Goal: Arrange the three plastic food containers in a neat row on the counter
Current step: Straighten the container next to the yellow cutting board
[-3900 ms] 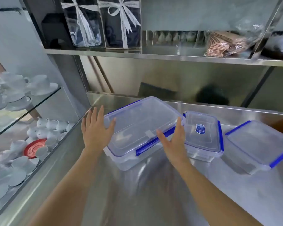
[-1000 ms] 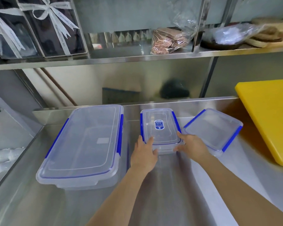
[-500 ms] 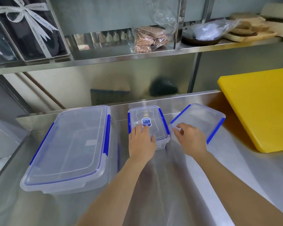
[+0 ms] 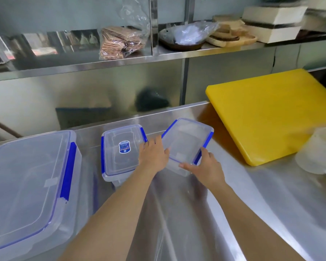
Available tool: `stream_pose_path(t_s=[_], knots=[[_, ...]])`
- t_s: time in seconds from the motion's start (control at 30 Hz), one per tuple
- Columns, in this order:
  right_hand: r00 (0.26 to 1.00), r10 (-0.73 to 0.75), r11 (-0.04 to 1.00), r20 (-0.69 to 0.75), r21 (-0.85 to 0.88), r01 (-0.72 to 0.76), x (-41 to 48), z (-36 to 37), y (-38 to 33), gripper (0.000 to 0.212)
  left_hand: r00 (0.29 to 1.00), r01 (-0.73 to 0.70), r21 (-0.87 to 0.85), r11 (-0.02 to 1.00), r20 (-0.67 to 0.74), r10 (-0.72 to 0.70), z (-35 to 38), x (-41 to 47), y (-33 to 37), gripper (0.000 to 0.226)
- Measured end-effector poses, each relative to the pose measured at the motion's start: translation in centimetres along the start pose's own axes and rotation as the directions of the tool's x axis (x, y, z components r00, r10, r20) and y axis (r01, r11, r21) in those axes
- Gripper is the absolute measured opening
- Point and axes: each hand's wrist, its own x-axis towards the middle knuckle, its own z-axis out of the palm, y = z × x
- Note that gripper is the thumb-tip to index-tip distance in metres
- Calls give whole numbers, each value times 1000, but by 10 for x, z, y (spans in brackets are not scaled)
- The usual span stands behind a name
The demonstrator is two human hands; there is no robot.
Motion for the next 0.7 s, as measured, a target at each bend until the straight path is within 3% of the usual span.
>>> stream_pose_path(t_s=[0.17, 0.27, 0.4, 0.53, 0.7], knots=[[985, -88, 987, 151, 148, 65, 18, -23, 1, 60, 996, -34, 85, 996, 84, 27, 9, 7, 0, 46], [975, -83, 979, 205, 199, 41, 29, -37, 10, 64, 998, -47, 90, 995, 40, 43, 14, 4, 5, 45], [989, -88, 911, 119, 410, 31, 38, -47, 24, 49, 995, -97, 70, 993, -20, 99, 25, -7, 19, 42], [999, -28, 945, 35, 327, 15, 48, -46, 27, 42, 981, -184, 81, 979, -50, 189, 29, -14, 27, 41], [998, -37, 961, 40, 276, 25, 46, -48, 30, 42, 992, -124, -38, 992, -6, 124, 31, -13, 25, 41]])
